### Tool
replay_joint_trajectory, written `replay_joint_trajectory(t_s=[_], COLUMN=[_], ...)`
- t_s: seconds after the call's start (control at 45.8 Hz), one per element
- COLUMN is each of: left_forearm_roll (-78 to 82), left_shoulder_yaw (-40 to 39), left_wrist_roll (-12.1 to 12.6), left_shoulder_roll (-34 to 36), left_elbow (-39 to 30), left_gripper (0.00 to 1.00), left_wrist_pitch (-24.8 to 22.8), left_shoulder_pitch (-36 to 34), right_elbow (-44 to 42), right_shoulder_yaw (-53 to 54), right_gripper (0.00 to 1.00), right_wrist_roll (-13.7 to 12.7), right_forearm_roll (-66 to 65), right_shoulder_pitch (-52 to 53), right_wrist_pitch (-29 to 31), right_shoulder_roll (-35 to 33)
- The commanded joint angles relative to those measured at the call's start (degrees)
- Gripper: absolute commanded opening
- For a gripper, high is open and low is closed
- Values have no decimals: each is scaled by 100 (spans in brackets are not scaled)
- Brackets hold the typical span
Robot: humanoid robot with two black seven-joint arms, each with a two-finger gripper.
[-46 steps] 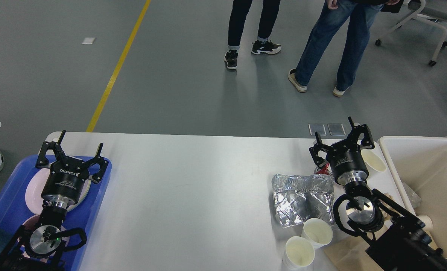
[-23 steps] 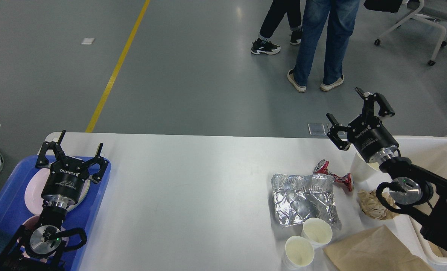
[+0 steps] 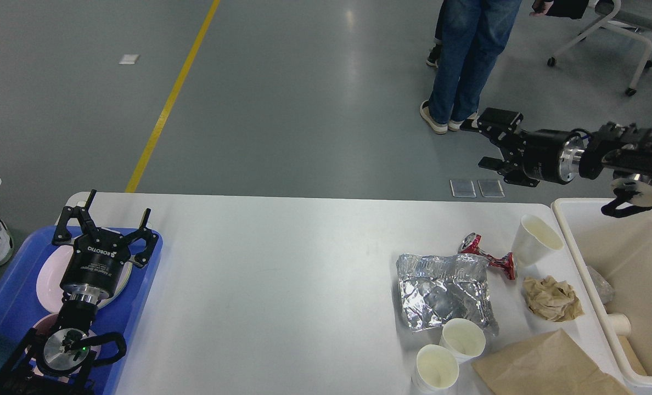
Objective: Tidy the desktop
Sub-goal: 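Swing the right gripper over the table toward the paper cup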
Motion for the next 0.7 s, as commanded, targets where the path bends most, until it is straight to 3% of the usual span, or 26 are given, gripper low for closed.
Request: replay_joint_trajectory(t_s=[0.0,0.087,0.219,0.262,0.328,0.437,0.459,0.481,0.546,0.677], left_forearm_roll=[0,0,0,0,0,0,0,0,0,0], left_shoulder_yaw=[0,0,0,0,0,0,0,0,0,0], left_wrist_roll=[9,0,0,0,9,18,26,26,26,26], left_shoulder_roll=[0,0,0,0,0,0,0,0,0,0], left_elbow=[0,0,0,0,0,0,0,0,0,0], left_gripper=[96,96,96,96,96,96,96,96,96,96], left_wrist_pitch=[-2,-2,7,-2,7,-2,-2,-2,-10,-19], left_shoulder_pitch=[1,1,1,1,1,-8,-8,-8,-8,1], right_elbow=[68,130,630,858,1280,2010,2315,2440,2818,3416], right_shoulder_yaw=[-1122,-1905,-2415,-2495,-2443,-2118,-1865,-1792,-1695,-1713], right_gripper=[100,100,100,100,100,100,100,100,100,100], right_wrist_roll=[-1,-19,-176,-500,-1273,-2802,-3466,-3690,-4131,-4255], right_forearm_roll=[34,34,25,25,60,69,60,69,60,60], right_shoulder_pitch=[1140,1871,2346,2574,2934,3497,3750,3875,4279,4746], right_wrist_pitch=[1485,2480,2701,2701,2710,2666,2658,2666,2657,2658], right_shoulder_roll=[519,1098,1899,2039,2163,2172,2085,2023,1821,1759])
